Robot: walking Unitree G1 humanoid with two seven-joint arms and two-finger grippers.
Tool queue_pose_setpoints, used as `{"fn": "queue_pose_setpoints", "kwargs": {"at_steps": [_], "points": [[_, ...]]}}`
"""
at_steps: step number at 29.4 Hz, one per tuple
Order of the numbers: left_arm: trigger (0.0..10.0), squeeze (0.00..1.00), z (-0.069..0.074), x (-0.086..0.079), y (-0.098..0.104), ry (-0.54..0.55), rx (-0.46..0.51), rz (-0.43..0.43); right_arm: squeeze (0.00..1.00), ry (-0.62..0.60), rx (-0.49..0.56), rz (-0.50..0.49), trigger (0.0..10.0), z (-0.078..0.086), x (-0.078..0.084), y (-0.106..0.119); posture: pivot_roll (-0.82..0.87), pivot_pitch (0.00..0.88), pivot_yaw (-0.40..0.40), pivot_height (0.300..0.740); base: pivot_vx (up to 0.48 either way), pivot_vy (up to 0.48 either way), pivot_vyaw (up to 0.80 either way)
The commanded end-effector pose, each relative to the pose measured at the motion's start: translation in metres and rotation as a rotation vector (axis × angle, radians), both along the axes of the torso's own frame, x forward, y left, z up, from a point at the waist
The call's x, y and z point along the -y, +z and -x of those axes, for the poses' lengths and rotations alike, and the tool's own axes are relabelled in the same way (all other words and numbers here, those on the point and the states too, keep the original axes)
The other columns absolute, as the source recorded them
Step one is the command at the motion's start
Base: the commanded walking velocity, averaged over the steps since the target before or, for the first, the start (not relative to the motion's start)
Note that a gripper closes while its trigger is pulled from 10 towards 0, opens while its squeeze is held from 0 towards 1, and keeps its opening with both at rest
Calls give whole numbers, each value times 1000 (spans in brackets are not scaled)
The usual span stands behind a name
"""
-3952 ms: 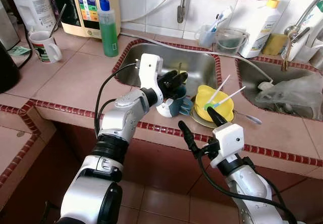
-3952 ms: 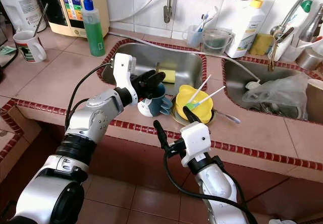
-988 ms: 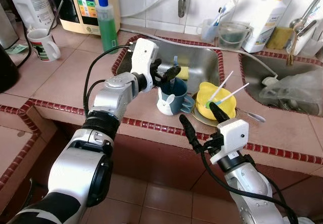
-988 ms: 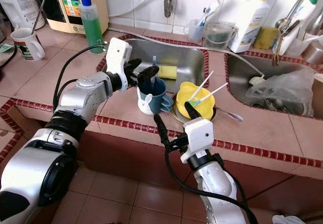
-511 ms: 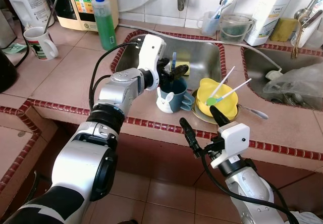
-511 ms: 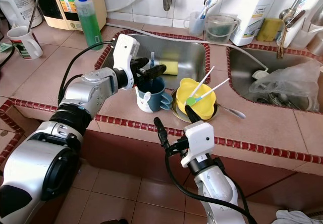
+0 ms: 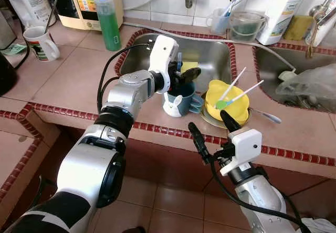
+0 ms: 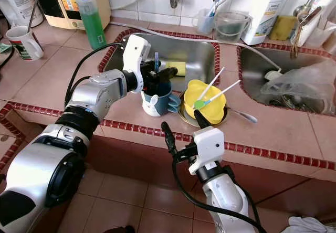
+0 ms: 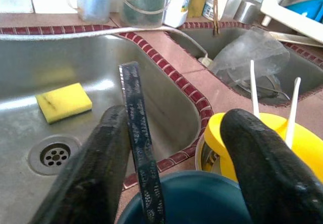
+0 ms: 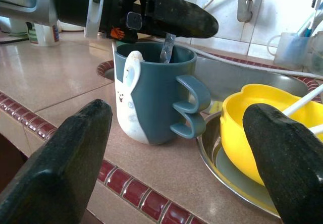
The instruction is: Kitchen organization
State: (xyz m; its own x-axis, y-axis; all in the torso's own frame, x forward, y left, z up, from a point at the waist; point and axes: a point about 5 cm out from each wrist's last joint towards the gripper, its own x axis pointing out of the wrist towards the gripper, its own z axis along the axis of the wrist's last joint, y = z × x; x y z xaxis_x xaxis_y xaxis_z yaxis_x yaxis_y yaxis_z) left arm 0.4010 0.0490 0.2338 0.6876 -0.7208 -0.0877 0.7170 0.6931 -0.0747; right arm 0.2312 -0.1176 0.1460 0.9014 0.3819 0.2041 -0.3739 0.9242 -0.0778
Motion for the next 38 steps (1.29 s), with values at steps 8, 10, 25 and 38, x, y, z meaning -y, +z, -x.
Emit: {"fn": "queue_pose_setpoints", "kwargs": {"at_steps": [8,10,25,38], "points": [[0,0,-2,1,11,-10,30,3,0,5,7,-3,10000,1,-4,2,30,127,32,740,0,0,0],[0,0,-1,1,11,-15,33,-1,0,6,7,-4,10000,1,-4,2,33,127,33,740,0,0,0],[0,0,-1,1,11,-24,35,-3,0,1,44,-25,10000,2,-4,8,30,129,39,740,0,0,0],[0,0,-2,0,13,-27,44,-10,0,-2,55,-32,10000,-1,-3,10,34,122,36,740,0,0,0]]}}
